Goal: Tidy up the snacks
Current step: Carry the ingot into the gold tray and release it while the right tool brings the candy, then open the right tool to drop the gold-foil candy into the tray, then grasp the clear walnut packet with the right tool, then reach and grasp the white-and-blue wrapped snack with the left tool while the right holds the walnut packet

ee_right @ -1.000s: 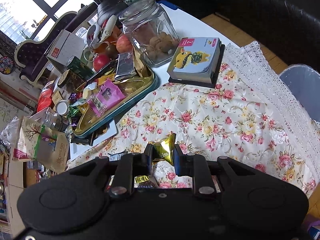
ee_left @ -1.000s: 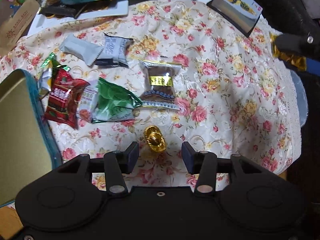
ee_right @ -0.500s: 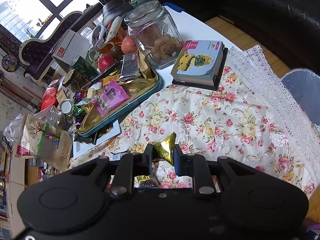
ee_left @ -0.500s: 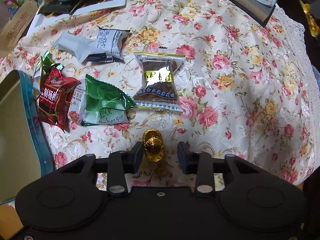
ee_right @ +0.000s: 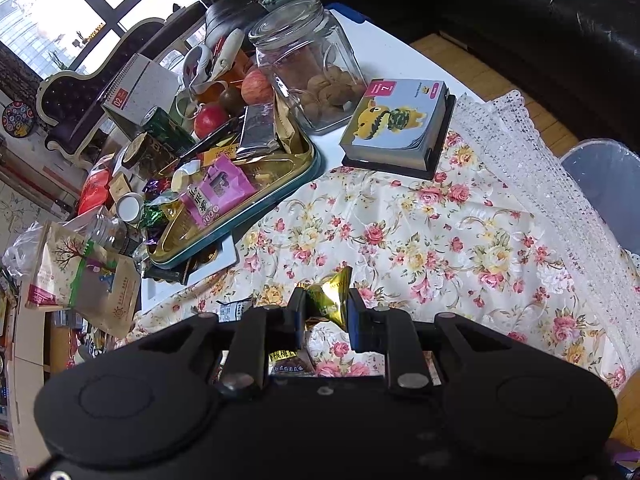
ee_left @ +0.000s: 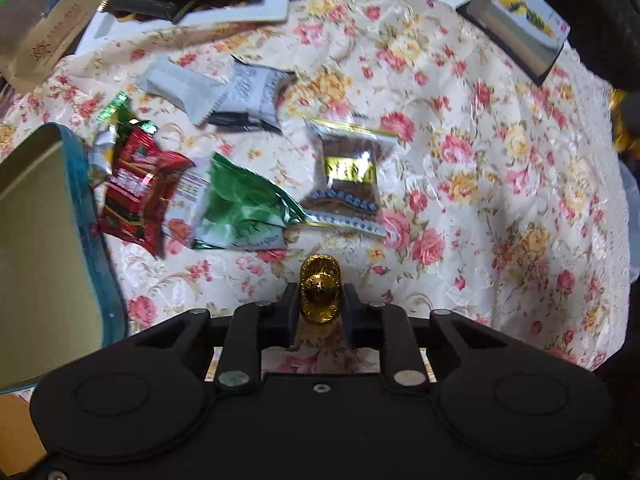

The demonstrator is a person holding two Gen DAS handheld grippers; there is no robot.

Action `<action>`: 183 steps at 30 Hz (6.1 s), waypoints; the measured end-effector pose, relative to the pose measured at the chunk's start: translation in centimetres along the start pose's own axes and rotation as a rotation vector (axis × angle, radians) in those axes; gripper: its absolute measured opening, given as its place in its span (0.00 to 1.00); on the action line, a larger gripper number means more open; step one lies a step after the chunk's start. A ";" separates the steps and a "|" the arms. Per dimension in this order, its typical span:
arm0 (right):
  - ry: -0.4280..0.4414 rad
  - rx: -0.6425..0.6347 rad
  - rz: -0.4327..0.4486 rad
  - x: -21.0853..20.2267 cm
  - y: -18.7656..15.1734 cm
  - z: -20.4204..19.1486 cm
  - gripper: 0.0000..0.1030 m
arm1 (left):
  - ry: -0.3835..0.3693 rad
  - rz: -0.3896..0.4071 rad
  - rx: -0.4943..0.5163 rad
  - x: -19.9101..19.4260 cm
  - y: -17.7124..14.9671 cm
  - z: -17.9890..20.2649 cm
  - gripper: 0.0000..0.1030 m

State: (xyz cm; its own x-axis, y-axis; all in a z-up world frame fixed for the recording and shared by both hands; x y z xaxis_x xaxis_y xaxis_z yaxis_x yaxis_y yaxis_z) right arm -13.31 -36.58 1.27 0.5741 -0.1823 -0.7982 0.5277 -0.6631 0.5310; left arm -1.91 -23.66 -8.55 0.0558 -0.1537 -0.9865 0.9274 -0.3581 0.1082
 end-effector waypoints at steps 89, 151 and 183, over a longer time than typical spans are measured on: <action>-0.001 -0.275 -0.172 6.5 -2.8 -11.1 0.33 | 0.207 0.142 -0.321 -6.8 4.3 -19.9 0.35; -0.251 -0.330 -0.207 17.3 -4.7 -9.6 0.37 | 0.136 0.120 -0.279 -7.1 4.1 -15.6 0.35; -0.030 -0.023 0.003 0.4 0.9 -2.3 0.35 | -0.018 0.122 -0.009 -1.5 10.2 -2.4 0.42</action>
State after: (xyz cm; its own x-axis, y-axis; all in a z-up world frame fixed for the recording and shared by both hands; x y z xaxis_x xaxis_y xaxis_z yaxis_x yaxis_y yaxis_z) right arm -11.16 -35.64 2.08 0.5570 -0.2064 -0.8044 0.5404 -0.6455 0.5398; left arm 8.34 -24.89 -6.27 0.1618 -0.2126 -0.9636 0.9175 -0.3272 0.2262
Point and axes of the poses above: each gripper's, at about its wrist camera, not at the fingertips, and x roughly the way its jaws point, z to its right, y to its top, the point moved 4 cm from there along x, roughly the way its jaws point, and after that the axes turned 14 degrees about -x, right-handed, at the moved point
